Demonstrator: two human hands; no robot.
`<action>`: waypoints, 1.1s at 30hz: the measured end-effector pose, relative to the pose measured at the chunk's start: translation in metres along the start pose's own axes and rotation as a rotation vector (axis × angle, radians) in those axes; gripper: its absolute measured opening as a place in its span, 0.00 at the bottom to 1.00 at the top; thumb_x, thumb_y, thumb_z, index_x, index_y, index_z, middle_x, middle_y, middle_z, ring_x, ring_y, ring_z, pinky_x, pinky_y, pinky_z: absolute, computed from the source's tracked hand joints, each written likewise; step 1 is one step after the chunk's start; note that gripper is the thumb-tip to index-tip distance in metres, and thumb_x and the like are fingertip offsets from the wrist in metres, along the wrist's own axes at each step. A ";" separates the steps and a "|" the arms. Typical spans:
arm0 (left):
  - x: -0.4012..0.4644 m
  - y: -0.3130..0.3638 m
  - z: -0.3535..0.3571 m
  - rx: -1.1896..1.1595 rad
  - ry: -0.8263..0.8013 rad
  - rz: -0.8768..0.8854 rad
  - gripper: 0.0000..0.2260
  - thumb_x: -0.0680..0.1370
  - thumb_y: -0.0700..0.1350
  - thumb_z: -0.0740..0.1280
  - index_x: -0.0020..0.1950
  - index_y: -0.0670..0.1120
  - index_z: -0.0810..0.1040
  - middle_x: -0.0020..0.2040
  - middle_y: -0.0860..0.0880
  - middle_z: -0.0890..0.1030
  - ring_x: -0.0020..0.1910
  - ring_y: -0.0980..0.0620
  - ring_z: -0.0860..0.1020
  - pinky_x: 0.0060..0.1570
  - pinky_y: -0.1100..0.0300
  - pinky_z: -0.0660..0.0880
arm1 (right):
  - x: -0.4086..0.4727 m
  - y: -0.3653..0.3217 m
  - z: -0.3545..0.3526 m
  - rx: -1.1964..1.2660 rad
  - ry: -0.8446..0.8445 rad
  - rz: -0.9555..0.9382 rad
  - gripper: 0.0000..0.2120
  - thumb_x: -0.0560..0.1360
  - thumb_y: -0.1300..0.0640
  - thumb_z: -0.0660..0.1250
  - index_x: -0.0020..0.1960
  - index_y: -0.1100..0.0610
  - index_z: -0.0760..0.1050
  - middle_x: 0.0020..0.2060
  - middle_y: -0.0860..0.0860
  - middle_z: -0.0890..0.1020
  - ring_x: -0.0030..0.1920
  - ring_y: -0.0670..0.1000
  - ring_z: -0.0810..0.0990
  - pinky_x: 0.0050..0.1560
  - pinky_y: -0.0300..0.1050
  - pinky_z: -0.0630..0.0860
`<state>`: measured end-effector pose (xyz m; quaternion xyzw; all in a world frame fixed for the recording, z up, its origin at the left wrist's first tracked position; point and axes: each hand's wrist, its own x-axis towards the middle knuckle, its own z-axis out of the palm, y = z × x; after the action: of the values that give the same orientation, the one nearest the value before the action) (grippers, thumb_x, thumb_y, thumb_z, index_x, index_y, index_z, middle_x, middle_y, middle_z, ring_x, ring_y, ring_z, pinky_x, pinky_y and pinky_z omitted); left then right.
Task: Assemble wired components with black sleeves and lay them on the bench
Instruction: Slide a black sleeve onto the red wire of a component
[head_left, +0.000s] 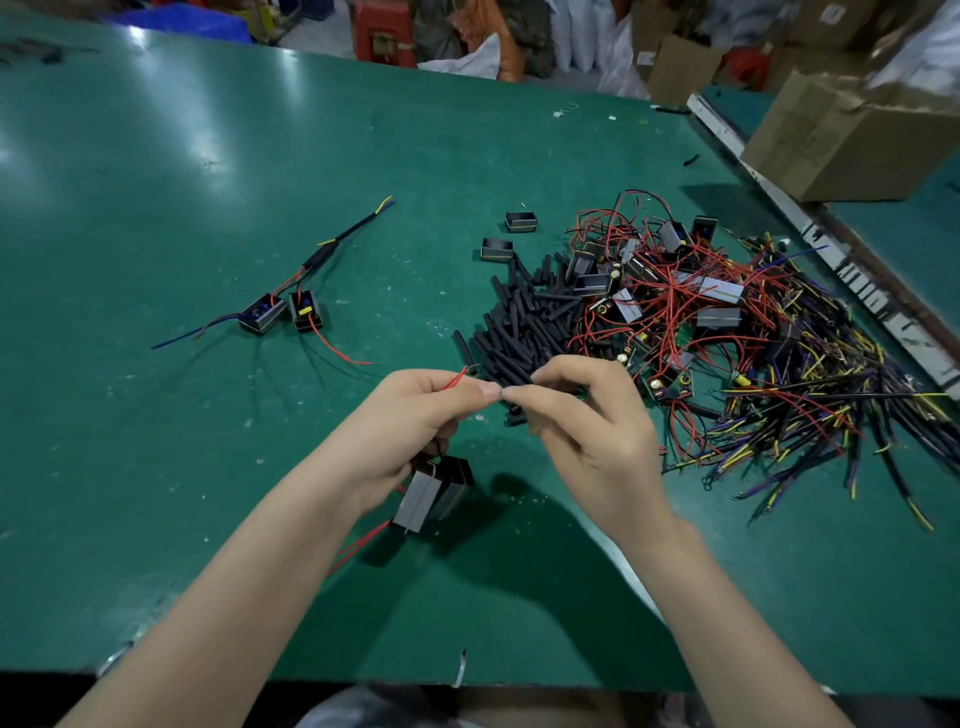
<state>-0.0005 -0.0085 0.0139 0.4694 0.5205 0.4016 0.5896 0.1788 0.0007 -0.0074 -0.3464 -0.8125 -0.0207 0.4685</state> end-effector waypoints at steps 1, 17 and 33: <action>0.001 0.001 0.000 -0.013 -0.018 -0.013 0.06 0.77 0.43 0.67 0.45 0.43 0.82 0.25 0.57 0.62 0.23 0.59 0.58 0.23 0.68 0.57 | 0.000 0.001 0.000 -0.033 0.011 -0.024 0.14 0.71 0.72 0.70 0.52 0.58 0.83 0.45 0.57 0.80 0.44 0.57 0.77 0.43 0.54 0.74; 0.006 -0.004 -0.007 -0.326 -0.312 -0.376 0.05 0.63 0.47 0.72 0.37 0.48 0.80 0.25 0.57 0.57 0.20 0.61 0.56 0.27 0.66 0.49 | 0.008 0.016 -0.001 -0.072 -0.064 -0.198 0.06 0.76 0.61 0.69 0.46 0.63 0.83 0.41 0.54 0.83 0.41 0.58 0.78 0.39 0.54 0.75; -0.002 0.001 -0.005 0.092 0.058 -0.002 0.11 0.74 0.44 0.70 0.32 0.49 0.78 0.24 0.55 0.62 0.24 0.58 0.59 0.23 0.67 0.58 | 0.016 -0.011 0.003 0.946 -0.448 1.225 0.08 0.78 0.56 0.63 0.44 0.51 0.80 0.34 0.44 0.81 0.36 0.43 0.79 0.34 0.37 0.67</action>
<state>-0.0060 -0.0098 0.0148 0.4836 0.5556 0.3904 0.5523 0.1650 0.0023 0.0058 -0.4911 -0.4756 0.6561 0.3198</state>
